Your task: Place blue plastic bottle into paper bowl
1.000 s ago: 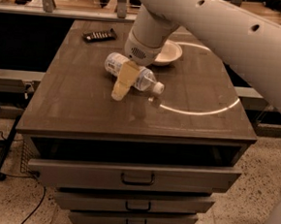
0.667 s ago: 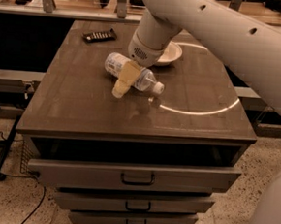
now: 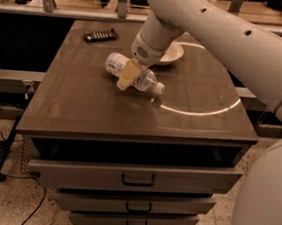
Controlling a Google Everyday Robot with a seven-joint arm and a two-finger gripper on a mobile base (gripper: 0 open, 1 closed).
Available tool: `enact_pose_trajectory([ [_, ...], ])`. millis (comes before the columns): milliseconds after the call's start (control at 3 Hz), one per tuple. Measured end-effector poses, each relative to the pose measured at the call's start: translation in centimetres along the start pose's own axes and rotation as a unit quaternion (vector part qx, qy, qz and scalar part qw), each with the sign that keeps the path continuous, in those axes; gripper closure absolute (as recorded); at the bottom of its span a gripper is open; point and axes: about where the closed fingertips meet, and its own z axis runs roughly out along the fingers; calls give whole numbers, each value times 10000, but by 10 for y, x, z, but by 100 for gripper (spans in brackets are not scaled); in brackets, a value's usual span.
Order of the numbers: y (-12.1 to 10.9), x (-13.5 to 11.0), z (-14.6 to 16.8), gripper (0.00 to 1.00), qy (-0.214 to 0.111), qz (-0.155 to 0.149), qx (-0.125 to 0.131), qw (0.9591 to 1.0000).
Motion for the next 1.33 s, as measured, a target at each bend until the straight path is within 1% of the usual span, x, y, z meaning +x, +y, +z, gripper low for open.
enact_pose_trajectory([
  [333,-1,-3,1,50,-48,76,-25,10000],
  [667,0,-10,-13,81,-155,38,130,9998],
  [1000,-15,-23,-41,100,-398,-87,462,9981],
  [1333,-48,-41,-78,100,-767,-243,890,9928],
])
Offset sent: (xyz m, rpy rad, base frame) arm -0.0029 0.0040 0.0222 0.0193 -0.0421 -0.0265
